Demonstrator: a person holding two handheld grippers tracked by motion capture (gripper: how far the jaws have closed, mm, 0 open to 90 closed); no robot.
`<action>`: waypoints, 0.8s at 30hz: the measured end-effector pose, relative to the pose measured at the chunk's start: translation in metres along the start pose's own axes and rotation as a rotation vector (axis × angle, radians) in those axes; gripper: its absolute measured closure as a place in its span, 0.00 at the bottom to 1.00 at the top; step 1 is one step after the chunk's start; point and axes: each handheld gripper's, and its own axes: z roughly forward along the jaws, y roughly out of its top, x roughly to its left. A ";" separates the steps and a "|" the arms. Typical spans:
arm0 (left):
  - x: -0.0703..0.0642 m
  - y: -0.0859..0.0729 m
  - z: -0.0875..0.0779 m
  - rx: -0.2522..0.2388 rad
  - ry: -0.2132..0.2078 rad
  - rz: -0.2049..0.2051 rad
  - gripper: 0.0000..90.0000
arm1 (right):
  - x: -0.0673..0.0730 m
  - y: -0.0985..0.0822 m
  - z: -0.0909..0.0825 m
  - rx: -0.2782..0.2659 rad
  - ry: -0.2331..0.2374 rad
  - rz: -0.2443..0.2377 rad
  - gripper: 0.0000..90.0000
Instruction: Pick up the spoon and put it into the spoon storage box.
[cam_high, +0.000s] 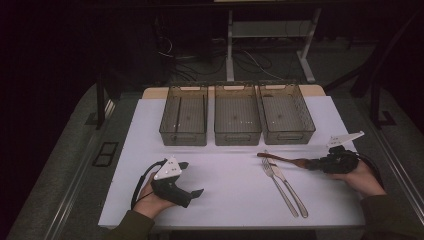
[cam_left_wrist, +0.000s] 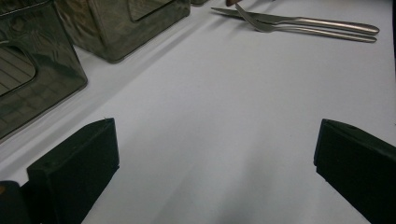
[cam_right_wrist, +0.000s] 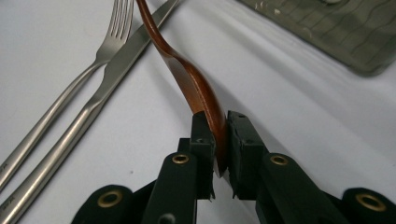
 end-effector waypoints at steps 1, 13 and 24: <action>0.000 0.000 0.000 -0.001 -0.001 0.001 0.00 | 0.001 0.001 -0.001 -0.008 0.000 0.004 0.89; 0.001 0.000 0.000 -0.003 -0.004 -0.004 0.00 | 0.007 0.011 -0.012 -0.097 0.001 0.016 0.89; 0.003 0.000 0.000 0.000 -0.009 -0.018 0.00 | 0.019 0.032 -0.020 -0.153 -0.052 0.026 0.89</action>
